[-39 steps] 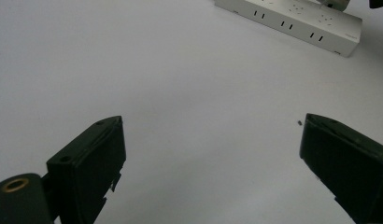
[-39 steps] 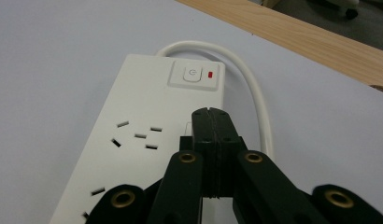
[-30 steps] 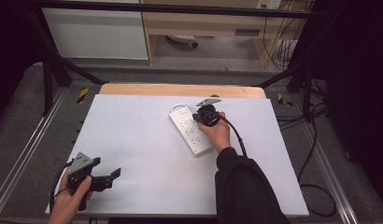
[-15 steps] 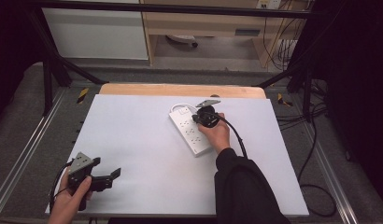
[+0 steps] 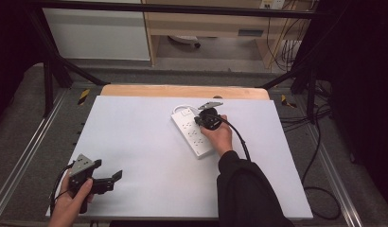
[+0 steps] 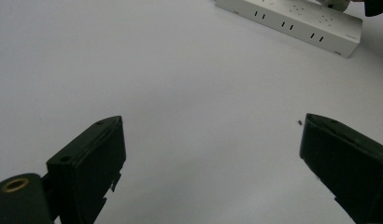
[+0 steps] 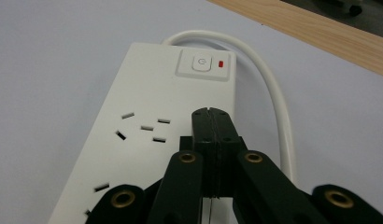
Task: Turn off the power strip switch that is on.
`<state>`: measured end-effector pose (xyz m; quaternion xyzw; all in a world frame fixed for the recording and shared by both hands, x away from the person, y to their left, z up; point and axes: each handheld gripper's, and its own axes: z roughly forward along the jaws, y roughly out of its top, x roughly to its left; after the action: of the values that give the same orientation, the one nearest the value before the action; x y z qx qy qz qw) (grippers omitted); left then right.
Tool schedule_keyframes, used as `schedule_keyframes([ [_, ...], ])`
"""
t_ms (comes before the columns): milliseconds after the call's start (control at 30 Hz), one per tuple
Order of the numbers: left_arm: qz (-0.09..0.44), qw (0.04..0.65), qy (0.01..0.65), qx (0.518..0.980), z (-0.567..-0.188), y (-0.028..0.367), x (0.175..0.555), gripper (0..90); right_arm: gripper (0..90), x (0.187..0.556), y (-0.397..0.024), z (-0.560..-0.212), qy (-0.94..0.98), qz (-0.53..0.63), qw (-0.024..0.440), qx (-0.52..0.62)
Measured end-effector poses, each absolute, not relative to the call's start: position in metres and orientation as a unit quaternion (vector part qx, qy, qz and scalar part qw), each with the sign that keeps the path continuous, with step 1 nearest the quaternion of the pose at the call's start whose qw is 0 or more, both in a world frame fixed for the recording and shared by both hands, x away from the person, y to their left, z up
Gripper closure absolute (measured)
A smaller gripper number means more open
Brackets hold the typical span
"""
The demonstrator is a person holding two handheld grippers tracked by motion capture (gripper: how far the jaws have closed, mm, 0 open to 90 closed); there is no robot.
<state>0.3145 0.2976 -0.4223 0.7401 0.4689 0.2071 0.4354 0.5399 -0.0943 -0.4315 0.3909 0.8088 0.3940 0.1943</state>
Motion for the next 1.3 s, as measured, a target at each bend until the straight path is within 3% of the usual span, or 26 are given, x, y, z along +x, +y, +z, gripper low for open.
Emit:
schedule_keyframes([
  [1300,0.207,0.434,0.468,0.741,-0.4225,0.2972,0.3144,6.9,90.0,0.5342,-0.0940,-0.4375,0.800,0.407,0.207,0.390],
])
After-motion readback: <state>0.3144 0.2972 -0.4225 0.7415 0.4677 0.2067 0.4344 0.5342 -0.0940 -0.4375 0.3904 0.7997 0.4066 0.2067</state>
